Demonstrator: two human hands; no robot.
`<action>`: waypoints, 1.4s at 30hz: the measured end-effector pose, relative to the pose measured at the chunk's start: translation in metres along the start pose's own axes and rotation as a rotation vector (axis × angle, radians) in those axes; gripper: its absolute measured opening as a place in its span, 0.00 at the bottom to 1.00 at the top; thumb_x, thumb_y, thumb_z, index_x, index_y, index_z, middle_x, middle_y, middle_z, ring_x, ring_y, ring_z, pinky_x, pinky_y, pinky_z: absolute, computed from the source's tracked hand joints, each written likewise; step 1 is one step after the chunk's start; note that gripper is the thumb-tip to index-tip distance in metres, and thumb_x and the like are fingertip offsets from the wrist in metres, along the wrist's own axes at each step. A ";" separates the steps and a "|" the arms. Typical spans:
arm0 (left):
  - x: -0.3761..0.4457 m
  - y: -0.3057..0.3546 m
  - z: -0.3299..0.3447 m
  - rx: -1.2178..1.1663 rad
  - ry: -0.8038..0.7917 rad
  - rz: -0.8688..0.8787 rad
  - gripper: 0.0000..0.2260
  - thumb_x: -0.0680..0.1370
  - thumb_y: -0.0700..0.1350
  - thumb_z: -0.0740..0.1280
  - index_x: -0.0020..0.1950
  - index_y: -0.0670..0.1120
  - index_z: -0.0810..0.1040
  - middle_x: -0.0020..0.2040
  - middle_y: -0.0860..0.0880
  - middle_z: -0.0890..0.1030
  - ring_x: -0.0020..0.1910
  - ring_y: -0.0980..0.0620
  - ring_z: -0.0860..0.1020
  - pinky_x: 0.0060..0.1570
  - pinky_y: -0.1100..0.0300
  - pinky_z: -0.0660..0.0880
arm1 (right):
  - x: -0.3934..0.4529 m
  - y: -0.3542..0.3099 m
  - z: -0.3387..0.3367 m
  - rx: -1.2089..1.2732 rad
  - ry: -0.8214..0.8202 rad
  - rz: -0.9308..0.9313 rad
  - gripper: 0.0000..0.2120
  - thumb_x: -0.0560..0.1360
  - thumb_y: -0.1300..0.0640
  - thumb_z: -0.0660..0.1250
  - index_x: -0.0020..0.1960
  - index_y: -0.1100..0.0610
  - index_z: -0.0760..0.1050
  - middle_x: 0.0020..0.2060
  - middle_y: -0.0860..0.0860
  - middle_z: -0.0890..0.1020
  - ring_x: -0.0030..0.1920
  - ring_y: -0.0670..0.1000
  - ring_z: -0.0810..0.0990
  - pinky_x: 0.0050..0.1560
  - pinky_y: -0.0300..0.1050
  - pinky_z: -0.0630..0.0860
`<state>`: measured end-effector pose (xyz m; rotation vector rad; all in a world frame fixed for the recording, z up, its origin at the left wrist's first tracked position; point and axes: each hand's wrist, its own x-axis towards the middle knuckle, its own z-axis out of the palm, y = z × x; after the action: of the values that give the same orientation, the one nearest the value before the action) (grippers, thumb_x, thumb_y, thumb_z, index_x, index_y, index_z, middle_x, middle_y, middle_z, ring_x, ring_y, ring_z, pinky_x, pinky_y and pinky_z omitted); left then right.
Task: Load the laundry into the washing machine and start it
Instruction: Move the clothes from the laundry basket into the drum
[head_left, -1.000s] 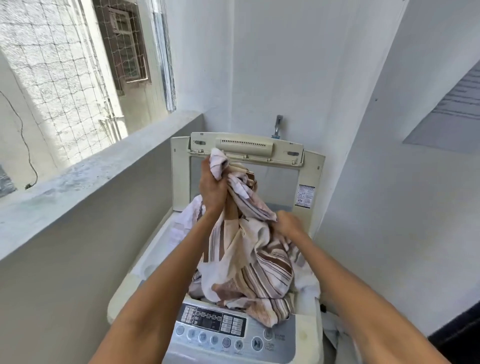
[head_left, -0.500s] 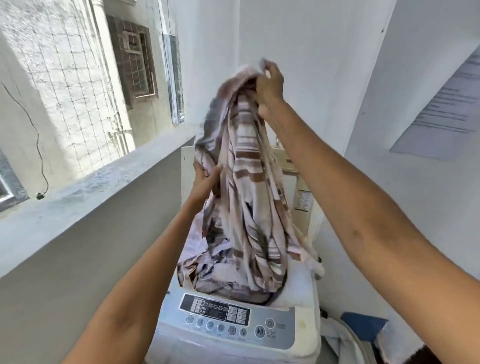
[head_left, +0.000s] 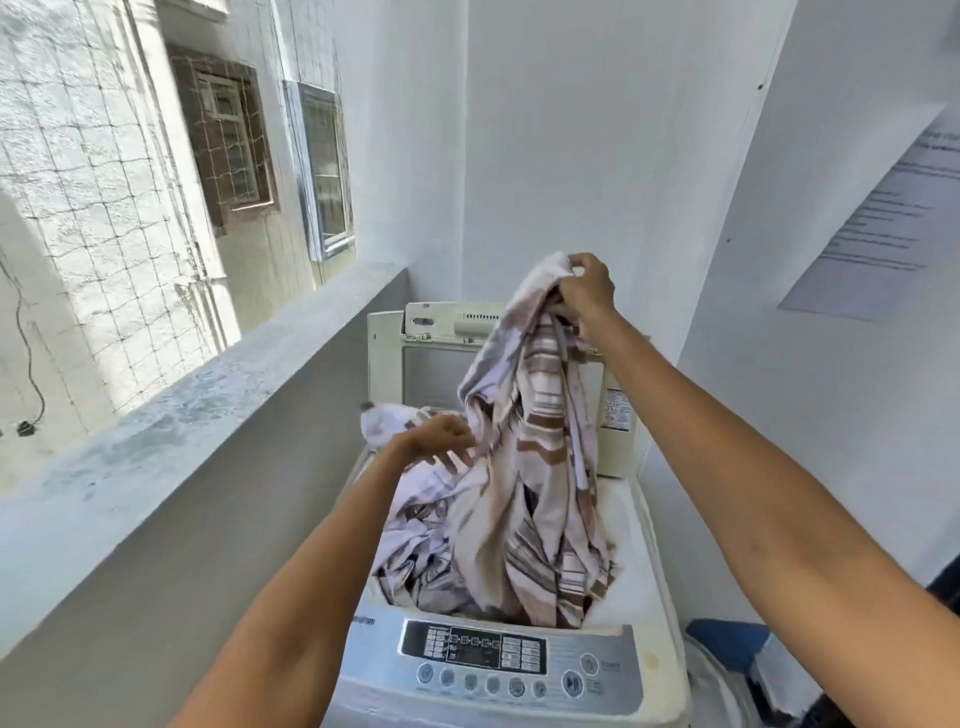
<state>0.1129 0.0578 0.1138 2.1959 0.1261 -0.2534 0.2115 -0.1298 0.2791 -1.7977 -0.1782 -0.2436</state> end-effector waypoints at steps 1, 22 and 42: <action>0.001 -0.012 0.002 0.027 0.101 0.000 0.12 0.78 0.47 0.67 0.54 0.40 0.78 0.43 0.45 0.81 0.33 0.56 0.80 0.31 0.63 0.73 | -0.005 0.007 -0.001 -0.032 0.004 0.011 0.14 0.73 0.63 0.62 0.57 0.54 0.75 0.55 0.57 0.80 0.53 0.58 0.80 0.51 0.55 0.81; 0.042 -0.037 0.078 -0.871 0.482 0.156 0.09 0.79 0.35 0.62 0.53 0.39 0.80 0.37 0.49 0.76 0.29 0.61 0.68 0.31 0.65 0.67 | -0.030 0.058 0.012 -0.174 0.236 -0.074 0.17 0.73 0.67 0.58 0.59 0.55 0.73 0.54 0.54 0.80 0.52 0.55 0.78 0.50 0.50 0.76; 0.053 -0.045 0.041 -0.199 0.315 0.365 0.28 0.69 0.58 0.73 0.66 0.50 0.72 0.59 0.51 0.77 0.56 0.55 0.75 0.51 0.66 0.72 | -0.048 0.140 0.054 -0.251 -0.233 0.066 0.19 0.73 0.65 0.63 0.62 0.55 0.71 0.51 0.57 0.79 0.48 0.58 0.81 0.50 0.57 0.79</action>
<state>0.1503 0.0514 0.0427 2.0009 -0.0739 0.2979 0.2041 -0.1098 0.1230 -2.0769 -0.2622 -0.0080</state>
